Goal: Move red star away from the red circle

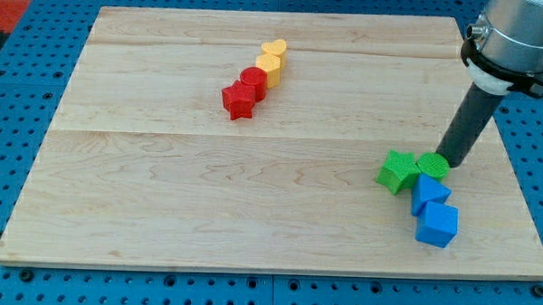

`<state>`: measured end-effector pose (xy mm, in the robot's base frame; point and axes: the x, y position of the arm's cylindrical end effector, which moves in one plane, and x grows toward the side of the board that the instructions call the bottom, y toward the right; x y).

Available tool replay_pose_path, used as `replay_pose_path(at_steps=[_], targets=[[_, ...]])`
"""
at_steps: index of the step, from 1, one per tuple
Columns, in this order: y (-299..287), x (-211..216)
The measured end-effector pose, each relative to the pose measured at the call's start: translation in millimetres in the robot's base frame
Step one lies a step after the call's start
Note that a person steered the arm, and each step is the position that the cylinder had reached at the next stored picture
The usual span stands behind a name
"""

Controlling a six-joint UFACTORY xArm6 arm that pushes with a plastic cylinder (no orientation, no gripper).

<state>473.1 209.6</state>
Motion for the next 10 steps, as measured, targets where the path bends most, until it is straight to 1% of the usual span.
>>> replay_pose_path(at_steps=[1, 2, 3, 4, 6, 7, 8, 9, 10], targets=[[1, 0], [-11, -29], [-84, -28], [-130, -42], [-249, -99], [-289, -103], [-289, -90], [-315, -89], [-322, -74]])
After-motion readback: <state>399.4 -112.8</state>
